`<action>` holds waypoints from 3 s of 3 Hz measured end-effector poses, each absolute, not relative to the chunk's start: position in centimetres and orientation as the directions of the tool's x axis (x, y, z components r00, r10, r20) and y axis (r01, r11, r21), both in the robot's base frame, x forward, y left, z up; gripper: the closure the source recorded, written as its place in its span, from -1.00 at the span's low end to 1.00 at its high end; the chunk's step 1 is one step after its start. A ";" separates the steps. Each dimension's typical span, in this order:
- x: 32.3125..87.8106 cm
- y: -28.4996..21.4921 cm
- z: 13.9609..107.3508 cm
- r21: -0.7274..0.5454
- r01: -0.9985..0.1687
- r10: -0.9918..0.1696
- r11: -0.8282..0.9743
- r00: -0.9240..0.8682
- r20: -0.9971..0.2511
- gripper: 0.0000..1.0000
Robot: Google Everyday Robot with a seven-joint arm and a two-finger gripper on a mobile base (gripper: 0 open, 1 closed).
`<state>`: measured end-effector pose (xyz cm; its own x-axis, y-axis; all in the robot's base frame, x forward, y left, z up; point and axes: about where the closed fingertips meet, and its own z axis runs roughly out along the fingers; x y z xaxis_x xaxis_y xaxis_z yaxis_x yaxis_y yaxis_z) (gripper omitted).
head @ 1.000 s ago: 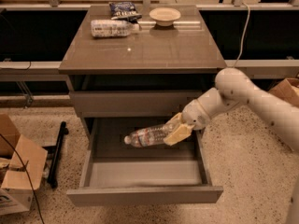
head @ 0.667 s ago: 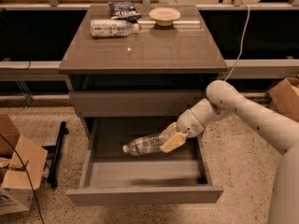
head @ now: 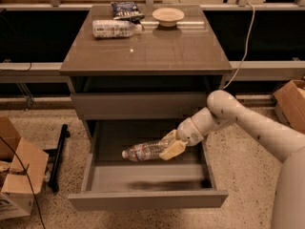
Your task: Pick water bottle from middle drawer and place on counter
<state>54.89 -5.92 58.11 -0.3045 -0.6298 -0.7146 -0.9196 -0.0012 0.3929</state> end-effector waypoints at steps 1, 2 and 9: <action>55.7 -5.2 54.9 0.385 -0.923 -0.580 0.011 -0.320 -0.749 1.00; 56.4 -5.9 51.4 0.394 -0.919 -0.507 0.012 -0.345 -0.790 1.00; 55.7 -6.3 44.2 0.496 -0.868 -0.449 -0.003 -0.442 -0.776 -1.00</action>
Offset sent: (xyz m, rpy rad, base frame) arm 0.0273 -0.0155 -0.1136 0.2343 0.0133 -0.1229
